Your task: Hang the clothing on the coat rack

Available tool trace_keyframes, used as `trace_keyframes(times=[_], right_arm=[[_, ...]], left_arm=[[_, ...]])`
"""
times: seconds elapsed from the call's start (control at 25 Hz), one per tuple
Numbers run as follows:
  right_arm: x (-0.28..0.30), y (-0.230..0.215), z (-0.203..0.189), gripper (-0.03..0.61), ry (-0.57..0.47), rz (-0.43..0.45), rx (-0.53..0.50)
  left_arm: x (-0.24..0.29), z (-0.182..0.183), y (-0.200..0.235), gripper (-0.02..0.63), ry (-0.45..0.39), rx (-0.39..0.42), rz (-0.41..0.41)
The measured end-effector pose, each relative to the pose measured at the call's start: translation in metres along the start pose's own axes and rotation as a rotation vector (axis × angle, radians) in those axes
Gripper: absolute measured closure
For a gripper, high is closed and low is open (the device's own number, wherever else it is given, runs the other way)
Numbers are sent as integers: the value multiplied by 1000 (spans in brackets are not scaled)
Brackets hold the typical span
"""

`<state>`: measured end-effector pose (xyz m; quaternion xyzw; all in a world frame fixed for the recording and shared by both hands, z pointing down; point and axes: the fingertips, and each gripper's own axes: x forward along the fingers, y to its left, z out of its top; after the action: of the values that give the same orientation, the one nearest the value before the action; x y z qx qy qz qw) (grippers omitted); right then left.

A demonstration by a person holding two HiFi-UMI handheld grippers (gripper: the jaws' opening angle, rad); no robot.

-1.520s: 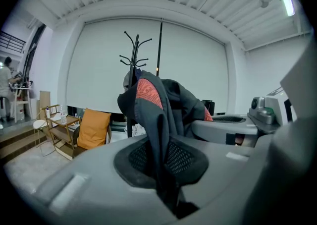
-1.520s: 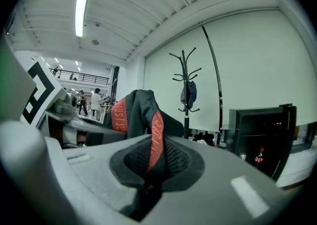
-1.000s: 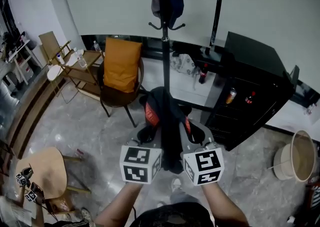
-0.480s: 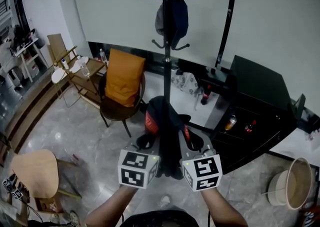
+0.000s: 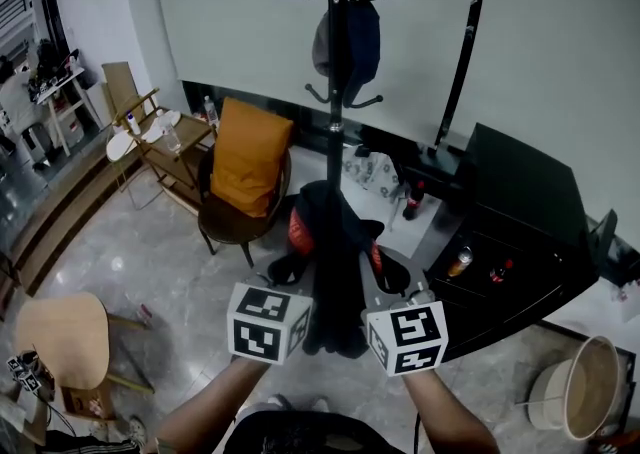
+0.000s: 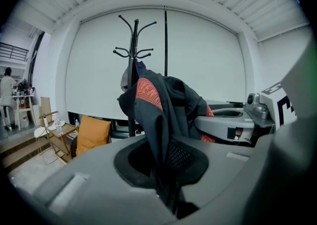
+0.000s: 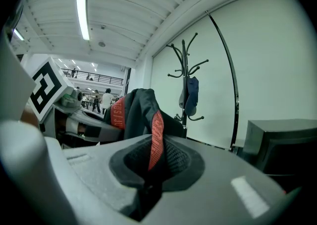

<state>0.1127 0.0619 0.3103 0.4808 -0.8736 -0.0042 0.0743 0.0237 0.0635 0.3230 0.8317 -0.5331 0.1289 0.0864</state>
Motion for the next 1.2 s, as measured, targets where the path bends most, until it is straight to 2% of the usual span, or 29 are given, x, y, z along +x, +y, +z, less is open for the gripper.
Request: trace_keyframes(times=[0.48,1.2], right_arm=[[33,-12,8,546,-1,-20,-6],[135,-40,-2,546,39,-217,35]], left_arm=[[28,17,30,580,-2,2,-9],[110,23,109,580,-7,1,-152]])
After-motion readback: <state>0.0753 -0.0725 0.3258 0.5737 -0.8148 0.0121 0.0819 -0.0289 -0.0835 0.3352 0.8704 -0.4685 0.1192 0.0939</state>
